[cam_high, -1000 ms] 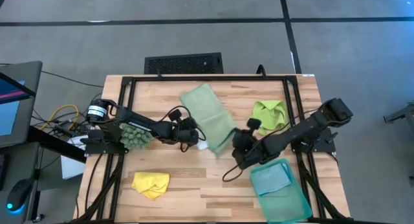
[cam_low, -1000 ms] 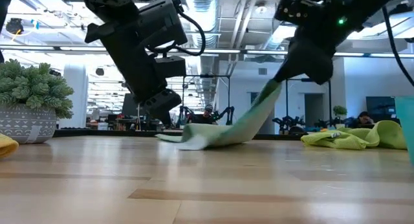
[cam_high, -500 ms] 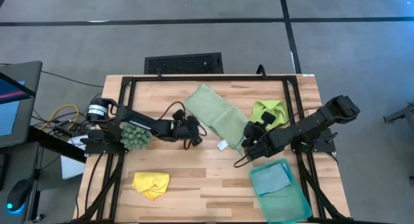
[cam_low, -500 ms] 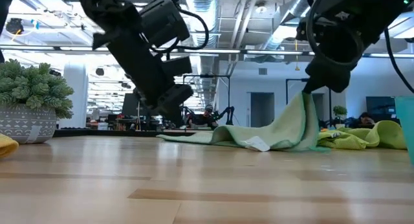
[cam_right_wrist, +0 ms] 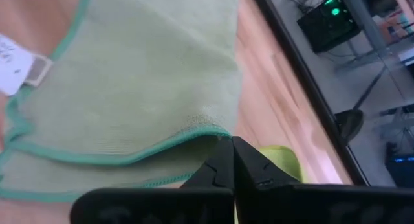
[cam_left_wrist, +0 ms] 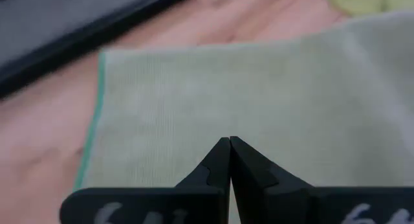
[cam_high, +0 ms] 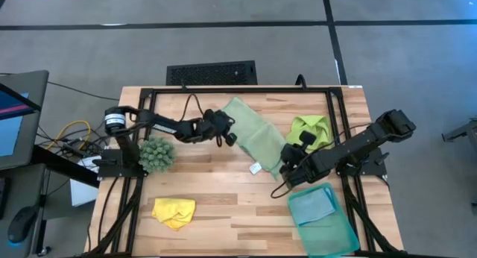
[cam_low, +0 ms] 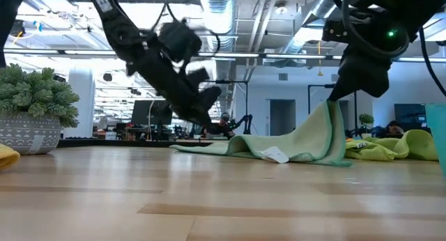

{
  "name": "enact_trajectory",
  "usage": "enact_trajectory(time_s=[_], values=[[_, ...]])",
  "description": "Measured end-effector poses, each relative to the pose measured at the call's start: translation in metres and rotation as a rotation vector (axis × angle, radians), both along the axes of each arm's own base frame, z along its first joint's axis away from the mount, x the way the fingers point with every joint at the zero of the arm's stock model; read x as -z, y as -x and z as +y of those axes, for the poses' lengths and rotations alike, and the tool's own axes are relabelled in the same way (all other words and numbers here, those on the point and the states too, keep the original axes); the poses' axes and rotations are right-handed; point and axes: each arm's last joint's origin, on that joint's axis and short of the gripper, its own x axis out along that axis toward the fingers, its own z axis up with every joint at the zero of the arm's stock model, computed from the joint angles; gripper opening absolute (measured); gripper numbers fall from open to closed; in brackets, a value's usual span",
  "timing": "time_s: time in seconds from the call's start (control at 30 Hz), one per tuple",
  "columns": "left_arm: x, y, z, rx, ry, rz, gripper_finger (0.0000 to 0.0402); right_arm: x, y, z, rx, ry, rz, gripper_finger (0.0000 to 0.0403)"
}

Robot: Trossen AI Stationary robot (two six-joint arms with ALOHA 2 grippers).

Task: Fold microfiber towels
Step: Fold the green microfiber cloth

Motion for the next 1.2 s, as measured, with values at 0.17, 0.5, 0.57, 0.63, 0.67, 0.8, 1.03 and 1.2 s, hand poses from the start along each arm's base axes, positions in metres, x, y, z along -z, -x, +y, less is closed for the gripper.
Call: enact_trajectory(time_s=[0.17, 0.5, 0.57, 0.63, 0.67, 0.8, 1.03, 1.2], values=[[0.032, -0.004, 0.011, 0.026, 0.096, 0.013, 0.0000, 0.003, -0.005, 0.005, -0.072, -0.041, 0.005, 0.0010], [0.034, 0.018, 0.013, -0.048, 0.023, 0.368, 0.0000, 0.003, -0.022, 0.025, -0.315, -0.154, -0.052, 0.0009], [0.025, 0.032, 0.009, -0.091, -0.010, 0.482, 0.0000, 0.002, -0.025, 0.031, -0.364, -0.203, -0.083, 0.0010], [0.013, 0.043, 0.005, -0.095, -0.012, 0.549, 0.0000, 0.001, -0.027, 0.035, -0.389, -0.260, -0.108, 0.0010], [0.006, 0.046, 0.004, -0.090, -0.009, 0.541, 0.0000, 0.000, -0.027, 0.035, -0.387, -0.273, -0.115, 0.0010], [-0.008, 0.047, -0.005, -0.078, 0.001, 0.498, 0.0000, 0.004, -0.023, 0.030, -0.334, -0.280, -0.072, 0.0012], [-0.012, 0.036, -0.016, 0.008, -0.050, 0.438, 0.0000, 0.020, -0.039, 0.024, -0.365, -0.239, -0.049, 0.0046], [-0.023, 0.041, -0.023, 0.037, -0.062, 0.447, 0.0000, 0.046, -0.073, 0.028, -0.614, -0.233, -0.096, 0.0096]])
